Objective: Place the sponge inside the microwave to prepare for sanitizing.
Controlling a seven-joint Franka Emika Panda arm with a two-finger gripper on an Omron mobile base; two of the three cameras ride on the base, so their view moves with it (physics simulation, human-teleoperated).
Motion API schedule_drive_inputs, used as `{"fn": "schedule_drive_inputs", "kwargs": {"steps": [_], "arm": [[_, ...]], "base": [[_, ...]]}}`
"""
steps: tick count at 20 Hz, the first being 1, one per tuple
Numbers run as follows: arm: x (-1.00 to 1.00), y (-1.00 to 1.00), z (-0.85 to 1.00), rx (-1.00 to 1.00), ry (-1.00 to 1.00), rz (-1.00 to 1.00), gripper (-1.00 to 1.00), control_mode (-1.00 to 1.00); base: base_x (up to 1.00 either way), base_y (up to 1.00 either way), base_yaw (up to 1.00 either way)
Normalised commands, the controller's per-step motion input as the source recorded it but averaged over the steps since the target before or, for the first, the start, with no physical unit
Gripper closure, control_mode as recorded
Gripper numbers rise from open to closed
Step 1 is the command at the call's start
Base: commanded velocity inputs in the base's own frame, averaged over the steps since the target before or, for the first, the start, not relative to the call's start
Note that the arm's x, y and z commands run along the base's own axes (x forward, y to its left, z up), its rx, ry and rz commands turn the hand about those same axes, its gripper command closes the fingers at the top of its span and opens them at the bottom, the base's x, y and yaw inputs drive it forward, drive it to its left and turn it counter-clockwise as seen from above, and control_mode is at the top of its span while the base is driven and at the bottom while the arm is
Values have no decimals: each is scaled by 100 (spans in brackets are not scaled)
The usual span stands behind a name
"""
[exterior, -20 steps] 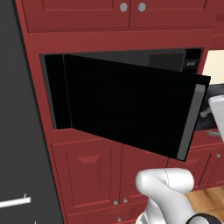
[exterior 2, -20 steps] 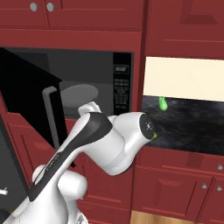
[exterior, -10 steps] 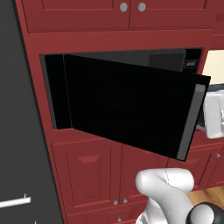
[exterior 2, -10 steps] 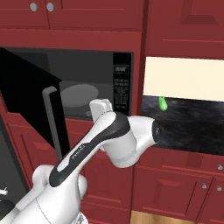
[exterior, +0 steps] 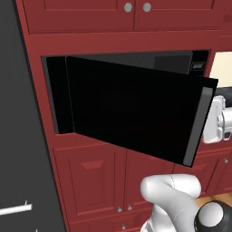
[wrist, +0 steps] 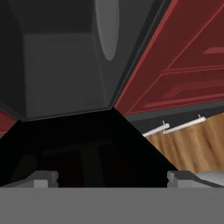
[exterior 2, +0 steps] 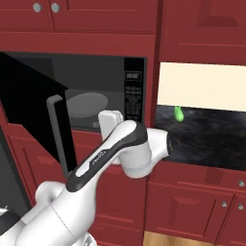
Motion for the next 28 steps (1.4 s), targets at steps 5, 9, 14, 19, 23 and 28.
{"fn": "schedule_drive_inputs", "kwargs": {"steps": [5, 9, 14, 19, 23, 28], "arm": [[17, 22, -3, 11, 0, 2, -100, -100], [3, 21, 0, 13, 0, 14, -100, -100], [-6, 26, 0, 7, 0, 25, -100, -100], [-33, 25, 0, 1, 0, 33, -100, -100], [-43, 32, 0, 1, 0, 27, -100, -100], [-46, 35, 0, 4, -1, 20, -100, -100]], "base": [[0, 0, 0], [0, 0, 0], [0, 0, 0], [0, 0, 0], [0, 0, 0], [0, 0, 0]]}}
